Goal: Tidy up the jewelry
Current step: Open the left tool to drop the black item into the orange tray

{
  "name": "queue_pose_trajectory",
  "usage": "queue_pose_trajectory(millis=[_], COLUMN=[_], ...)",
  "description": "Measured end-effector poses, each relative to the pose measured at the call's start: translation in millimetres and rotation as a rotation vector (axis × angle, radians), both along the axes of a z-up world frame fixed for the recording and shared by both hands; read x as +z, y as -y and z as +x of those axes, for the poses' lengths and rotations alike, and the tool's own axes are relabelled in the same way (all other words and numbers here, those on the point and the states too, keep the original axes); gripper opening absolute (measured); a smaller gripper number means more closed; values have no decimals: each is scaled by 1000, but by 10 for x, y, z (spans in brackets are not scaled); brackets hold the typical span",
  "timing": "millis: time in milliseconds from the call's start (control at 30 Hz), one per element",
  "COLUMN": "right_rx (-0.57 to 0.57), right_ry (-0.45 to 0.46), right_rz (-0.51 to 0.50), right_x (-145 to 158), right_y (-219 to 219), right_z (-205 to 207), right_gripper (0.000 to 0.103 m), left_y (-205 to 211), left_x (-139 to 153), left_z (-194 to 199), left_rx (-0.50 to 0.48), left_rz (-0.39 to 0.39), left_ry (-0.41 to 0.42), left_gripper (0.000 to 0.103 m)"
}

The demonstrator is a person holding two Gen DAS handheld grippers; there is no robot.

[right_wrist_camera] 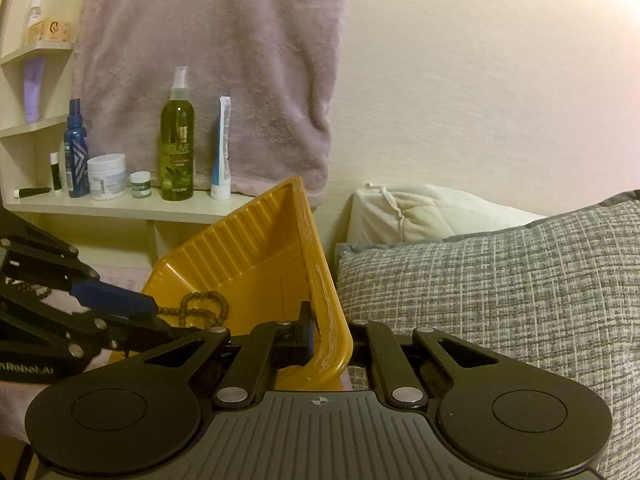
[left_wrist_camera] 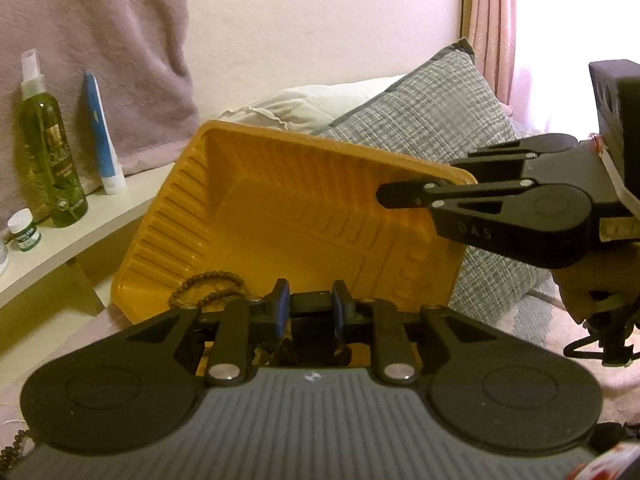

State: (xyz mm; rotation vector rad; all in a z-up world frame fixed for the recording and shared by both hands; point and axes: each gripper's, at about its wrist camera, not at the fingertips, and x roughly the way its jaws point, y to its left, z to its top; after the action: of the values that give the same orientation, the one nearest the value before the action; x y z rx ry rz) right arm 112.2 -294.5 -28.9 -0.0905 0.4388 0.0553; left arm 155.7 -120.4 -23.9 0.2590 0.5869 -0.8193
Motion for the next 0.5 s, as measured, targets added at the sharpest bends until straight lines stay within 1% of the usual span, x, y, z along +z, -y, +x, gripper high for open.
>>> queue_pose_trajectory(millis=[133,200,233,300,400,500], right_rx=[0,0,-1,-1,-1,-2], right_ry=[-1,-3,-3,-3,-4,-3], right_rz=[1,2,2,2,1,2], right_x=[-1,-1,-3,-6,-6,-7], right_y=[1,1,2,1,3,4], right_z=[1,1,0,-3,-1,0], right_gripper=[7,7,7,7,7,7], left_y=[23,15,10,-22,-115,-276], left_x=[-43,-51,-42,-8,44,78], left_z=[-20,-16,-17,-24,-14,-1], left_rx=[-3,-4,3,14,44,95], left_rz=[8,-2,-4,-8,-7,-2], left_ry=[-6,-20,-16,1,15,29], left_gripper=[20,20,24,25,25,25])
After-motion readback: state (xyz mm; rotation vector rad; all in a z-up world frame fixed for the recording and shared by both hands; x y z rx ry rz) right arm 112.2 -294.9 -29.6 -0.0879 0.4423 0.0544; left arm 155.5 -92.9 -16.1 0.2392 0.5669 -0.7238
